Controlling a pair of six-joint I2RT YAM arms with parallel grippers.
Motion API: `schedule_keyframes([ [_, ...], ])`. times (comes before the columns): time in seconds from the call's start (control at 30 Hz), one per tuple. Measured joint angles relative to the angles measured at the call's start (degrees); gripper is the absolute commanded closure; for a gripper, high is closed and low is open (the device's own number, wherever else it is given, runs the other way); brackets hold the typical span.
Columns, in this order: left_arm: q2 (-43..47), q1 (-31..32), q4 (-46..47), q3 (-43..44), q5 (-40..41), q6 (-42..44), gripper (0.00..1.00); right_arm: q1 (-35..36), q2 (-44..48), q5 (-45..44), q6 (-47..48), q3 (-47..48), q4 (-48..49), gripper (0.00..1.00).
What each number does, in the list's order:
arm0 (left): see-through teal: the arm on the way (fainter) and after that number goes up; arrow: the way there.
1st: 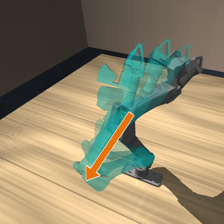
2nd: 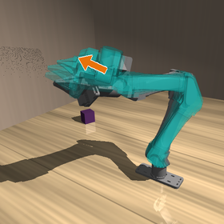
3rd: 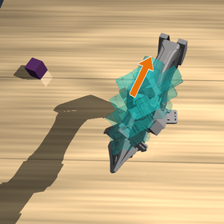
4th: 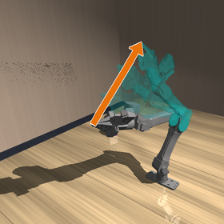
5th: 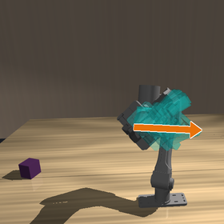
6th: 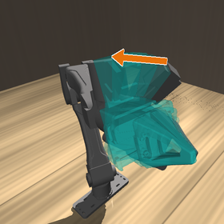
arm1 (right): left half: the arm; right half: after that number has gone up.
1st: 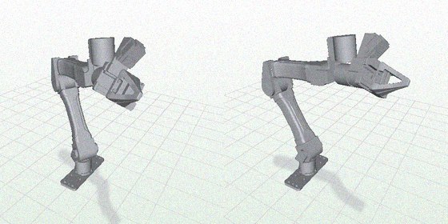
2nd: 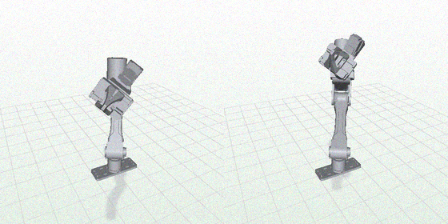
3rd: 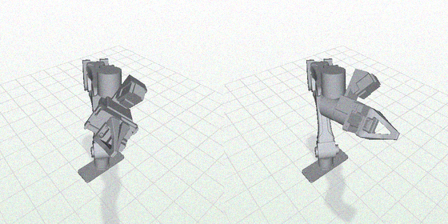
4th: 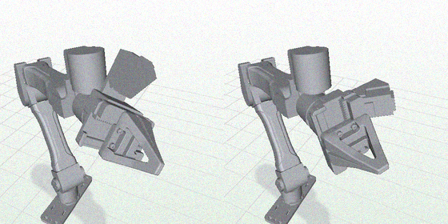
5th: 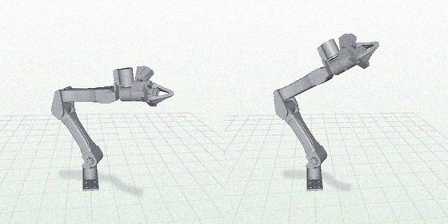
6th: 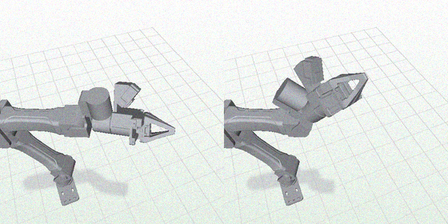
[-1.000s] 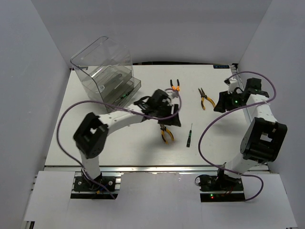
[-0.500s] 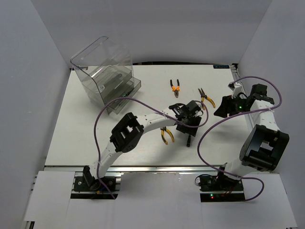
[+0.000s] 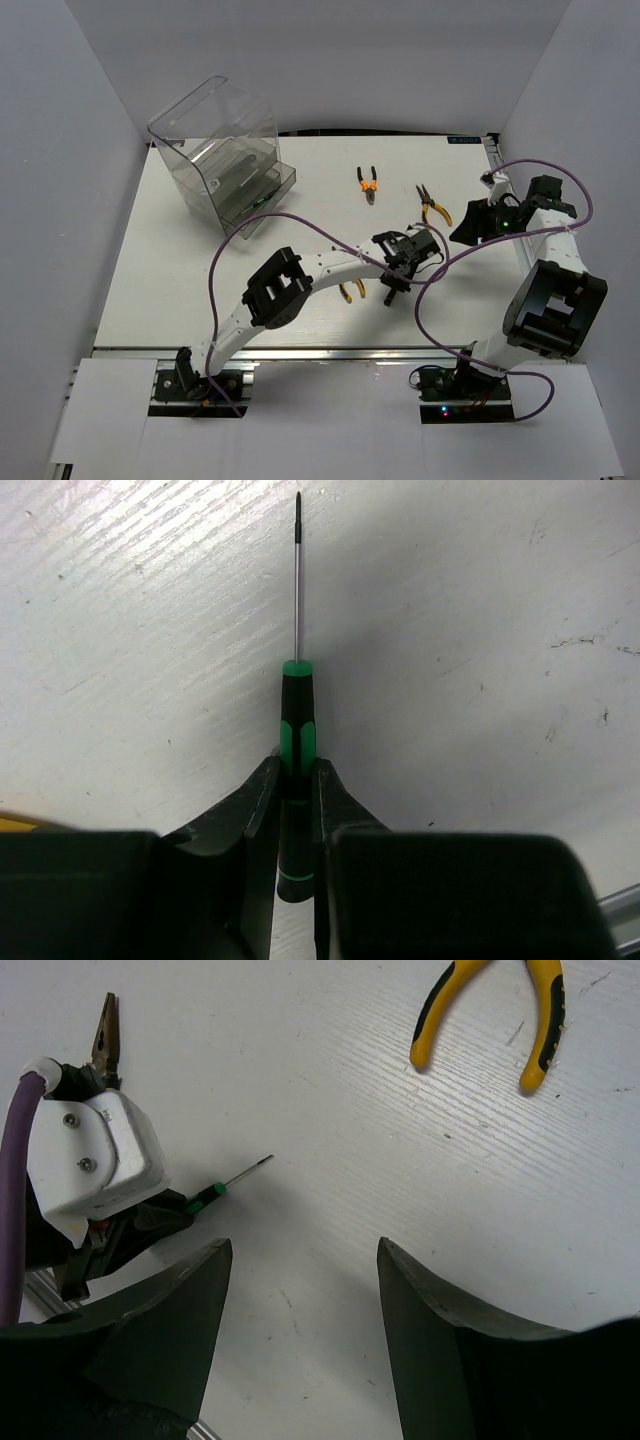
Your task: Sort the tools into containers
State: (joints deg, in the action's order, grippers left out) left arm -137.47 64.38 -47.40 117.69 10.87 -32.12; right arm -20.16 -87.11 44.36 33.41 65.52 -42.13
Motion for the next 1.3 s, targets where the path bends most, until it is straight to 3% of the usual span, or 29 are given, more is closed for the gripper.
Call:
schedule_keyframes([
  [0.33, 0.2, 1.4, 0.4, -0.7, 5.0, 1.5, 1.0, 0.0, 0.0, 0.7, -0.2, 0.2, -0.2, 0.34],
  [0.47, 0.8, 0.9, -0.8, -0.9, 5.2, 2.9, 1.0, 0.0, -0.1, 1.1, 0.2, 0.8, -0.7, 0.34],
  [0.6, 5.9, -1.3, 1.2, -6.9, 3.0, 5.2, 1.0, 0.0, -0.1, 1.9, 0.5, 1.1, -1.2, 0.34],
  [1.03, 27.2, -15.9, 8.3, -15.9, 0.1, 15.2, 1.0, 3.5, -1.3, 0.7, 2.9, 2.3, -1.9, 0.34],
  [1.3, 30.8, -28.5, 8.8, -20.3, 9.3, 30.7, 1.0, 12.4, -1.3, -1.3, 3.7, 2.3, -1.8, 0.34],
])
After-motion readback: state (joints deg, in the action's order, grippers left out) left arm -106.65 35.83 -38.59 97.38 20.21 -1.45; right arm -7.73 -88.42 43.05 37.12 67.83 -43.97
